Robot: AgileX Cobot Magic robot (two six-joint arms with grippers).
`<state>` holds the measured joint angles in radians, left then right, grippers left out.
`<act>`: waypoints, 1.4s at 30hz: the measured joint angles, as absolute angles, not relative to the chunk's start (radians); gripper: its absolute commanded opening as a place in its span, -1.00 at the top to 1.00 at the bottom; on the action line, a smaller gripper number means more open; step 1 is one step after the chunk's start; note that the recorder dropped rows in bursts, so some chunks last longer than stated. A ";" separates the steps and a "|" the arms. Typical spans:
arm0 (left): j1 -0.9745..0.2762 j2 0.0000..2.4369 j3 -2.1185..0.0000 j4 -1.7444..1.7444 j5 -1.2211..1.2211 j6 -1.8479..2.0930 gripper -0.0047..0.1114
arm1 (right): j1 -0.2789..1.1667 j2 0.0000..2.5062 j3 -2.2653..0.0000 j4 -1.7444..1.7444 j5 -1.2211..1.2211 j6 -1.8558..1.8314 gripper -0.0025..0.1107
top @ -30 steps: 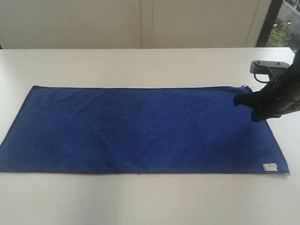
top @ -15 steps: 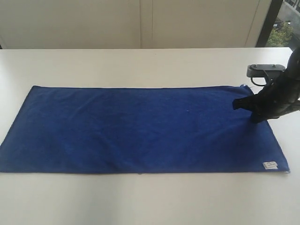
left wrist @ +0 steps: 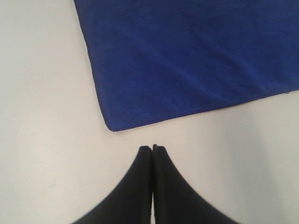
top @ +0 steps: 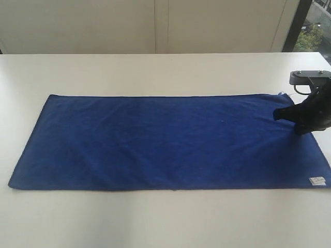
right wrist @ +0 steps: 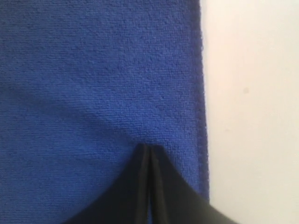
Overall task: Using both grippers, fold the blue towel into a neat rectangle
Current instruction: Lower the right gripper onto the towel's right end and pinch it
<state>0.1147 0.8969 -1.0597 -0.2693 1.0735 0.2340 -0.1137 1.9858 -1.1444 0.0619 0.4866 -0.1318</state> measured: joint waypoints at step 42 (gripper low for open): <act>0.115 0.897 -1.060 -0.269 1.059 0.234 0.92 | -0.179 1.966 -1.197 0.010 0.564 -0.124 0.29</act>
